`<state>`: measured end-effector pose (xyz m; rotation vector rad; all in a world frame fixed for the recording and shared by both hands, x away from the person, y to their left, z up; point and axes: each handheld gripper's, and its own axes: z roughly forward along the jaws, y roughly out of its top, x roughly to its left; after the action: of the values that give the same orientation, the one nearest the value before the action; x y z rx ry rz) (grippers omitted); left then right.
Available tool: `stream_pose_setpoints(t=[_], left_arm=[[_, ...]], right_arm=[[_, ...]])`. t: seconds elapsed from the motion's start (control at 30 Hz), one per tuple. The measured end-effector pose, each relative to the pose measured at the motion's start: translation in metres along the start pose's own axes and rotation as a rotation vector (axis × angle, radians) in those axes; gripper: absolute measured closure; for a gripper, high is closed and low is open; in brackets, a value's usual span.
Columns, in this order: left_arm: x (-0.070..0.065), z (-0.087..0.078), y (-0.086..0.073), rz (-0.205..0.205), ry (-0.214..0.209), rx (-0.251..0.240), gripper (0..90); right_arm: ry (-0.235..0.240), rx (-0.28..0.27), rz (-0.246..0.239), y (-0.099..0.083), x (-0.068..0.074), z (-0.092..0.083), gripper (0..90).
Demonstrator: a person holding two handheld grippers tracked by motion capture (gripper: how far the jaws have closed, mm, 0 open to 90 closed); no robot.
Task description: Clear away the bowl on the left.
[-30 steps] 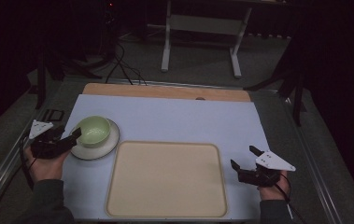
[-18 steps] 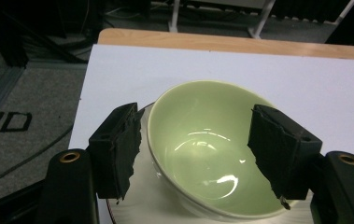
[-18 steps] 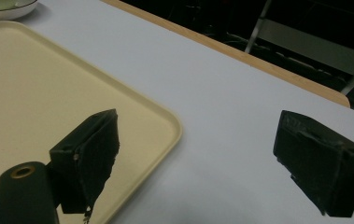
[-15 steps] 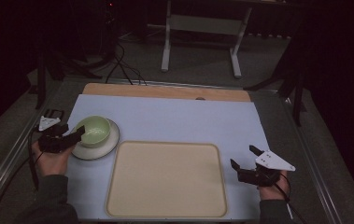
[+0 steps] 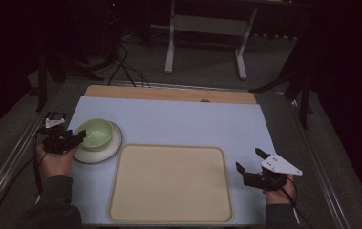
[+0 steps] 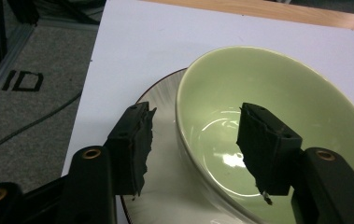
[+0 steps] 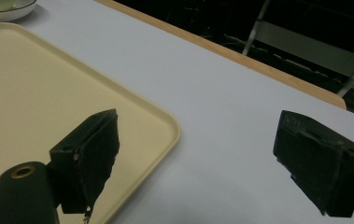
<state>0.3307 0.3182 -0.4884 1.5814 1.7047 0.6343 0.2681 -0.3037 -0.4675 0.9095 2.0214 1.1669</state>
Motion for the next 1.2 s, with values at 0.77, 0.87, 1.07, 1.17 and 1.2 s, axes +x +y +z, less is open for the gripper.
stream_pose_setpoints(t=[0.77,0.87,1.07,1.17,1.2], left_arm=[[-0.002,0.018,-0.004,-0.048,-0.012,0.095,63.8],[-0.001,0.02,-0.006,-0.068,-0.016,0.11,65.3],[0.004,0.02,-0.008,-0.127,-0.059,0.103,66.0],[0.005,0.021,-0.009,-0.14,-0.069,0.107,68.3],[0.005,0.022,-0.009,-0.143,-0.068,0.111,68.7]], right_arm=[[0.003,-0.008,0.0,0.0,0.0,-0.001,14.0],[0.003,-0.01,-0.002,0.001,0.0,-0.001,14.0],[-0.003,-0.016,0.002,0.001,0.0,-0.002,14.2],[-0.005,-0.018,0.005,0.001,-0.001,-0.002,14.2],[-0.006,-0.018,0.005,0.001,-0.001,-0.002,14.3]])
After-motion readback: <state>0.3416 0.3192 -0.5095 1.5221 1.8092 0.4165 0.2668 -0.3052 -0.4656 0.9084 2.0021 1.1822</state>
